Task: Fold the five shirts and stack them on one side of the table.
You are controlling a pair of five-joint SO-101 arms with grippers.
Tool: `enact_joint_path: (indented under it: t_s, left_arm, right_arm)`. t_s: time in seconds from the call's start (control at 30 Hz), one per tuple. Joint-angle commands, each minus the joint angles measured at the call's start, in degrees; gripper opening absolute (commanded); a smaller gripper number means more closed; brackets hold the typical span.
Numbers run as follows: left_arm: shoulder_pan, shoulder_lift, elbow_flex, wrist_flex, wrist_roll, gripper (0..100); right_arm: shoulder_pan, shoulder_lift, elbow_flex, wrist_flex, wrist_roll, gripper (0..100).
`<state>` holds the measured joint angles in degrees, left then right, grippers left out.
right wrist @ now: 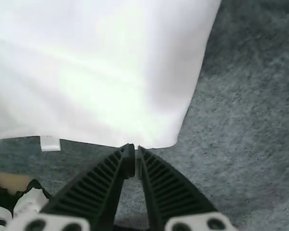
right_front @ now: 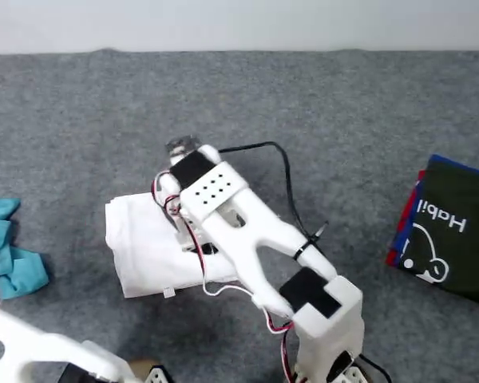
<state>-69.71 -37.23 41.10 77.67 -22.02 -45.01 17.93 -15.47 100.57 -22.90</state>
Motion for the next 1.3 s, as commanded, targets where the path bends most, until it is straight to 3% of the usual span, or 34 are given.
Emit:
enact_joint_path:
  t_s: [0.0, 0.13, 0.23, 0.47, 1.17, 1.27]
  left_arm:
    - [0.26, -1.32, -0.48, 0.35, -0.09, 8]
    - [0.35, -1.32, -0.13, 0.26, -0.09, 8]
    - [0.35, -1.14, 0.04, 0.26, -0.09, 8]
    - [0.35, -1.14, 0.04, 0.26, -0.18, 8]
    - [0.35, -0.97, 0.4, -1.05, -0.18, 8]
    - [0.35, -1.05, 1.98, -3.43, -0.18, 8]
  right_arm:
    - [1.89, -3.65, 1.23, 2.24, -1.49, 15.1]
    - [1.54, -3.3, 2.9, 1.8, -9.76, 33.2]
    - [1.01, -1.01, 2.81, 0.4, -11.34, 39.1]
    - [-0.48, 6.2, 2.81, -5.49, -11.25, 33.9]
    - [-2.77, 21.93, 2.73, -15.69, -11.52, 33.3]
    - [-2.68, 22.46, 2.73, -15.43, -11.16, 26.0]
